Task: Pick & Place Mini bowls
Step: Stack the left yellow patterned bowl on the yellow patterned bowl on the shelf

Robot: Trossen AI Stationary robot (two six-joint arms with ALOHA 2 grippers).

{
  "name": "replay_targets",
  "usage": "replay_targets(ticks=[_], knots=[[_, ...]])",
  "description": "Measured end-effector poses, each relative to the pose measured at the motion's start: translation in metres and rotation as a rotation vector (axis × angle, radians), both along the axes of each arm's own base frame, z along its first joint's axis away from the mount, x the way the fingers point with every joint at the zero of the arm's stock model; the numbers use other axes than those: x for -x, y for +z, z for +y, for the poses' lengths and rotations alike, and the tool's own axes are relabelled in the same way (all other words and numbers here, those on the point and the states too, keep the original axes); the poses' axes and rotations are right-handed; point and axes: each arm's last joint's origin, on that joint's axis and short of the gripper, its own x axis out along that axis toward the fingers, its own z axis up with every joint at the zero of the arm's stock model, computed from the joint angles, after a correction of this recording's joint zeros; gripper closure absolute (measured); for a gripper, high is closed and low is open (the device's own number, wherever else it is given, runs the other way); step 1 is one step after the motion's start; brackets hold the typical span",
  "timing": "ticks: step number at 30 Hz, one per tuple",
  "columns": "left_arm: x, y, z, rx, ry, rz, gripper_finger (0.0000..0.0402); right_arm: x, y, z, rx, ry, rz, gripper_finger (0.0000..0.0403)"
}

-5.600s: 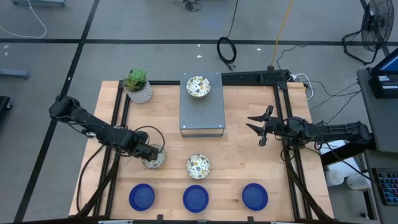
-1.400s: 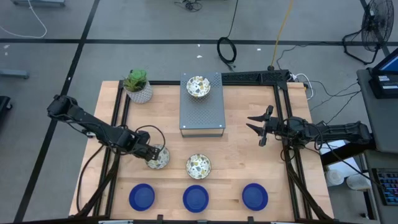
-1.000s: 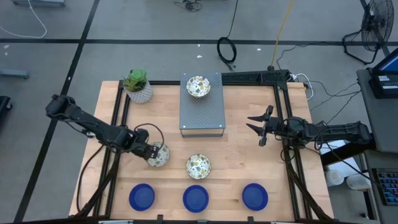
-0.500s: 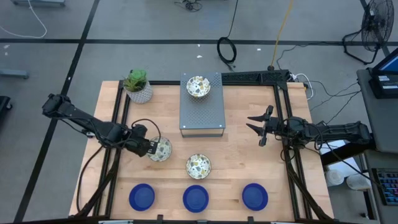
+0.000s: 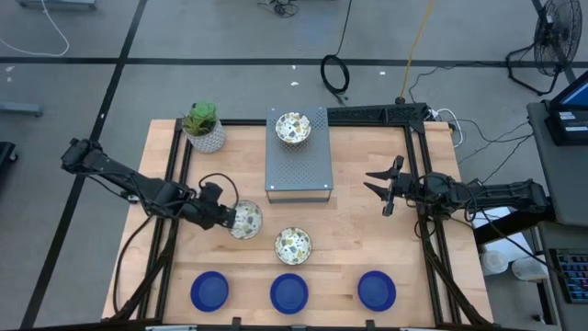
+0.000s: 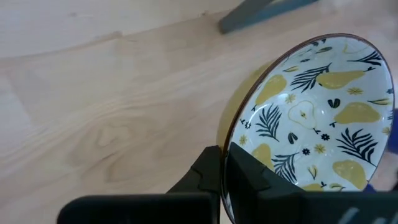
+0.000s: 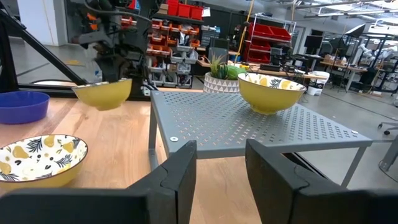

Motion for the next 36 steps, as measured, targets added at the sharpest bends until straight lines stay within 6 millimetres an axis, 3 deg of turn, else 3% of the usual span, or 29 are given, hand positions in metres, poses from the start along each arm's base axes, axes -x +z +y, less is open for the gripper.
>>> replay_targets(ticks=[19, 36], knots=[[-0.02, 0.018, -0.001, 0.091, -0.009, -0.251, 0.039, -0.001, -0.001, 0.0, 0.0, -0.002, 0.007, 0.0275], [-0.046, 0.049, 0.037, -0.285, -0.085, -0.555, 0.0392, -0.001, 0.0, 0.0, 0.0, -0.002, -0.001, 0.0275]])
